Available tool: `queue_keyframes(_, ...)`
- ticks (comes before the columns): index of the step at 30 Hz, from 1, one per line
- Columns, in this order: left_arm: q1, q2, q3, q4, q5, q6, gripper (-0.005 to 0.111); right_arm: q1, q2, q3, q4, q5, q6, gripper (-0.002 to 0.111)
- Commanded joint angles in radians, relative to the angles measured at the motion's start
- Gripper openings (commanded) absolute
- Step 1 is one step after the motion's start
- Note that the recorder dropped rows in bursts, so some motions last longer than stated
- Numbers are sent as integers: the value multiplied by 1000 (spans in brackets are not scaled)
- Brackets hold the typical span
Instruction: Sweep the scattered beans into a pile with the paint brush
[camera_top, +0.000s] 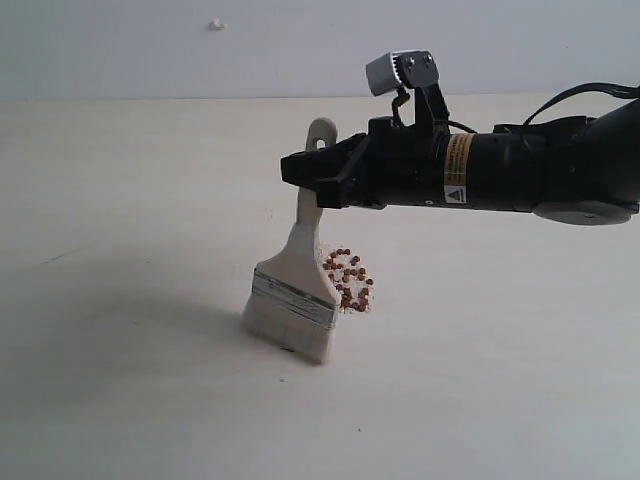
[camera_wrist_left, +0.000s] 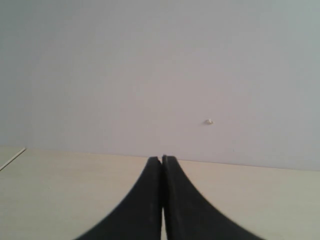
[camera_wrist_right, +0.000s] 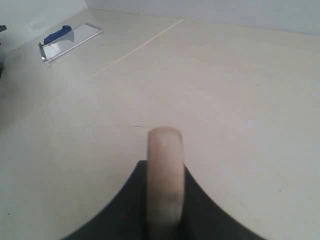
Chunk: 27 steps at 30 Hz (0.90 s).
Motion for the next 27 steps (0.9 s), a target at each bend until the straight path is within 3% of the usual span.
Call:
queue_keyframes(1, 2, -5, 6, -1, 8, 1, 0, 2, -11, -10, 26, 14, -9, 0)
queue_keyframes(12, 2, -5, 6, -1, 8, 1, 0, 2, -11, -10, 141, 112, -186, 0)
queue_keyframes(20, 2, -5, 6, -1, 8, 1, 0, 2, -11, -18, 142, 117, -189, 0)
queue_keyframes(27, 2, -5, 6, -1, 8, 1, 0, 2, -47, -18, 111, -13, -161, 0)
